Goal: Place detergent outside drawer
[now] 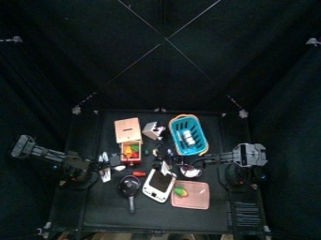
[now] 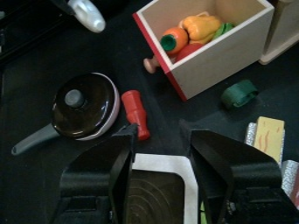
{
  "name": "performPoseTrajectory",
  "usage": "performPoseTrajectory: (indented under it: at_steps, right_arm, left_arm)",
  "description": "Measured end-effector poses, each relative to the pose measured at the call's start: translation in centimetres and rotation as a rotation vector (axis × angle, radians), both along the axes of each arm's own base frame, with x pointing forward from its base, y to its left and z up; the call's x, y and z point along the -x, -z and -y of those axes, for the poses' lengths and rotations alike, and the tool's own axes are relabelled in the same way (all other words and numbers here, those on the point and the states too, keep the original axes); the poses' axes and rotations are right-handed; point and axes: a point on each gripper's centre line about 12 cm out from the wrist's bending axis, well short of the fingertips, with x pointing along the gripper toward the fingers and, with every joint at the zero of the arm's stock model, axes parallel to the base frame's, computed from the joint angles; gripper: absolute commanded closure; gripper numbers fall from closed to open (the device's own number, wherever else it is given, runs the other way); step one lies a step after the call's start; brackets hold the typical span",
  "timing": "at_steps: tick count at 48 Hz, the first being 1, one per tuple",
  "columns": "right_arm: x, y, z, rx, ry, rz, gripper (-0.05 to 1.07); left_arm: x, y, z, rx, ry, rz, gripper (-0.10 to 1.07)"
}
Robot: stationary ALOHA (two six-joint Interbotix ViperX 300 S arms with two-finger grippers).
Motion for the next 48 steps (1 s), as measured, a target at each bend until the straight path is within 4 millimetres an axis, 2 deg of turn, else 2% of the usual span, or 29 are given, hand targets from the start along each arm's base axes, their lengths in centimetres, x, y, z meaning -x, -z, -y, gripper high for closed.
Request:
performPoseTrajectory:
  at_steps: [13,23,37,48]
  right_arm:
    - [-0.2,-0.1,0.2,-0.001,0.004,0.003,0.22]
    - [-0.2,0.1,0.2,-0.001,0.006,0.000,0.22]
    - [-0.2,0.3,0.3,0.000,0.005,-0.009,0.22]
    - [-0.3,0.9,0.3,0.007,0.000,-0.022,0.22]
  left_arm:
    - [0.7,3.3,0.6,0.060,-0.006,-0.057,0.35]
    - [0.1,3.7,0.2,0.042,0.012,0.012,0.34]
    - [-0.1,4.3,-0.6,0.047,-0.018,0.039,0.18]
    - [-0.8,4.7,-0.7,0.060,-0.028,0.055,0.11]
